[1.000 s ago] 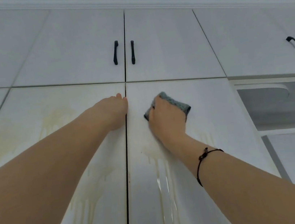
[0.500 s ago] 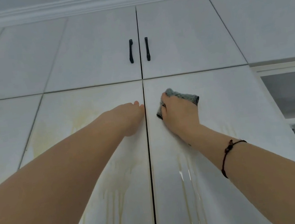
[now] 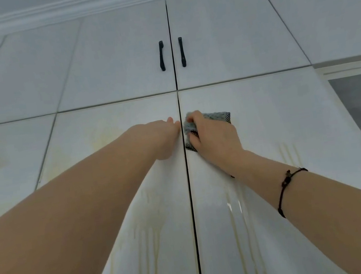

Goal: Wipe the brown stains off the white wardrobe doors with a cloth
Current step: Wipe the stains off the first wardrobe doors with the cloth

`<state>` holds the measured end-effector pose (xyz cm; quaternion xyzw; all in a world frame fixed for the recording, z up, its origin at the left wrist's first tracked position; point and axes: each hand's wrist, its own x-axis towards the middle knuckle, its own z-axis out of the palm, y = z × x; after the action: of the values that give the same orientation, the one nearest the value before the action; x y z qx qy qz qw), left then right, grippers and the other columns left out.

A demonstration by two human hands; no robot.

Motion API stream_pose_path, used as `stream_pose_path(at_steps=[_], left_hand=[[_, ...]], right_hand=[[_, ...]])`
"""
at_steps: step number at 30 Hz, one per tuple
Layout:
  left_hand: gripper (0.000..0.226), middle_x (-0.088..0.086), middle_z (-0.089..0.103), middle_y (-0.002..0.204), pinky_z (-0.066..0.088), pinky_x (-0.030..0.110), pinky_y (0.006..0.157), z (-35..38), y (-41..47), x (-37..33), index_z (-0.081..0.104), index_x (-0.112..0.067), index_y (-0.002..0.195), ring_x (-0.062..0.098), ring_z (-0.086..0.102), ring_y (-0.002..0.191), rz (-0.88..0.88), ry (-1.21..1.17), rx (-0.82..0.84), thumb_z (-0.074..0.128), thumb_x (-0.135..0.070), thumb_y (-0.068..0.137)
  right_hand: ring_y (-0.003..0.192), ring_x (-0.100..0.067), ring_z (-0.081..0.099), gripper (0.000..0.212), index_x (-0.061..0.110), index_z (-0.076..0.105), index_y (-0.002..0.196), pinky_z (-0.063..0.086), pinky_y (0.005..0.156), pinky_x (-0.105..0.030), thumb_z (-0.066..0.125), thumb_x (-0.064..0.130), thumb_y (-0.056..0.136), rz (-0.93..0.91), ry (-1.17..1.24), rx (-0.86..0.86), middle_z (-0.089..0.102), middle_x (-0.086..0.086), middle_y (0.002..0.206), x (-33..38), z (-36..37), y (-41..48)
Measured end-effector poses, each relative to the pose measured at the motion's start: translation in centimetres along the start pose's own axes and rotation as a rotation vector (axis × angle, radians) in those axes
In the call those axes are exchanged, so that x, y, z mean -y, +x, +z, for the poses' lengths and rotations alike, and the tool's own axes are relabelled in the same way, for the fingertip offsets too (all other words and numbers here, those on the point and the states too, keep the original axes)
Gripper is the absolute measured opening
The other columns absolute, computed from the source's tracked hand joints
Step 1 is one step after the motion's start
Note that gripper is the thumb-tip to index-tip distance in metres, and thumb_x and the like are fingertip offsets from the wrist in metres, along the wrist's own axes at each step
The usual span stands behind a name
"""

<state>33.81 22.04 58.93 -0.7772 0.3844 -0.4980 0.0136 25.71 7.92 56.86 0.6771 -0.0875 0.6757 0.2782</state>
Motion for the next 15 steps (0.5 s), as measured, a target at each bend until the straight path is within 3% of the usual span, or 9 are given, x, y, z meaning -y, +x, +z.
stream_pose_path(at_steps=[2, 5, 7, 9, 12, 13, 15], left_hand=[[0.078, 0.008, 0.014, 0.162, 0.044, 0.038, 0.090, 0.3, 0.0, 0.0, 0.007, -0.012, 0.158, 0.032, 0.046, 0.128, -0.002, -0.033, -0.007, 0.046, -0.002, 0.091], [0.074, 0.012, 0.021, 0.157, 0.047, 0.038, 0.084, 0.6, 0.1, -0.6, 0.015, -0.005, 0.154, 0.032, 0.051, 0.120, -0.020, 0.002, -0.033, 0.054, -0.005, 0.091], [0.075, 0.012, 0.019, 0.158, 0.044, 0.038, 0.079, 0.6, 0.1, -0.8, 0.014, -0.002, 0.154, 0.033, 0.051, 0.121, -0.036, 0.011, -0.031, 0.053, -0.004, 0.089], [0.079, 0.010, 0.007, 0.165, 0.044, 0.039, 0.085, 0.7, 0.1, -0.8, 0.006, -0.004, 0.157, 0.034, 0.045, 0.131, -0.049, 0.005, -0.017, 0.047, -0.003, 0.089], [0.086, 0.007, -0.011, 0.167, 0.042, 0.043, 0.107, 0.8, -0.2, -1.1, -0.006, -0.006, 0.158, 0.032, 0.037, 0.142, -0.048, -0.007, 0.004, 0.045, 0.001, 0.090], [0.086, 0.009, -0.008, 0.167, 0.041, 0.044, 0.109, 1.0, -0.2, -1.5, -0.005, -0.006, 0.158, 0.032, 0.035, 0.143, -0.060, -0.005, -0.005, 0.047, 0.002, 0.090], [0.082, 0.010, 0.000, 0.167, 0.040, 0.045, 0.110, 1.4, -0.2, -2.1, 0.001, -0.005, 0.158, 0.030, 0.030, 0.146, -0.091, -0.030, -0.039, 0.047, 0.003, 0.091]], right_hand=[[0.065, -0.021, 0.055, 0.028, 0.023, 0.044, 0.117, 0.040, 0.055, -0.032, 0.053, 0.037, 0.095, 0.057, 0.084, -0.007, 0.063, 0.006, 0.084, 1.4, 0.3, -2.0], [0.069, -0.022, 0.062, 0.027, 0.025, 0.048, 0.111, 0.046, 0.056, -0.033, 0.051, 0.045, 0.093, -0.230, 0.059, 0.147, 0.066, 0.007, 0.083, 3.0, 0.5, -6.1], [0.074, -0.022, 0.065, 0.027, 0.026, 0.050, 0.105, 0.039, 0.055, -0.031, 0.050, 0.050, 0.093, -0.355, 0.014, 0.222, 0.068, 0.007, 0.087, 2.1, 0.0, -5.7], [0.075, -0.025, 0.064, 0.028, 0.026, 0.046, 0.102, 0.036, 0.057, -0.032, 0.053, 0.052, 0.091, -0.206, -0.022, 0.184, 0.068, 0.003, 0.089, 0.2, -0.5, -3.0], [0.069, -0.022, 0.058, 0.034, 0.020, 0.040, 0.101, 0.035, 0.055, -0.033, 0.057, 0.048, 0.093, 0.253, 0.028, -0.033, 0.060, 0.002, 0.080, -4.3, -2.7, 1.3], [0.067, -0.022, 0.057, 0.035, 0.018, 0.040, 0.100, 0.033, 0.052, -0.032, 0.056, 0.048, 0.094, 0.313, 0.004, -0.087, 0.056, 0.004, 0.076, -5.2, -2.9, 1.6], [0.063, -0.022, 0.056, 0.031, 0.018, 0.043, 0.096, 0.032, 0.050, -0.031, 0.053, 0.048, 0.095, 0.261, -0.067, -0.078, 0.050, 0.007, 0.068, -4.8, -2.4, 0.6]])
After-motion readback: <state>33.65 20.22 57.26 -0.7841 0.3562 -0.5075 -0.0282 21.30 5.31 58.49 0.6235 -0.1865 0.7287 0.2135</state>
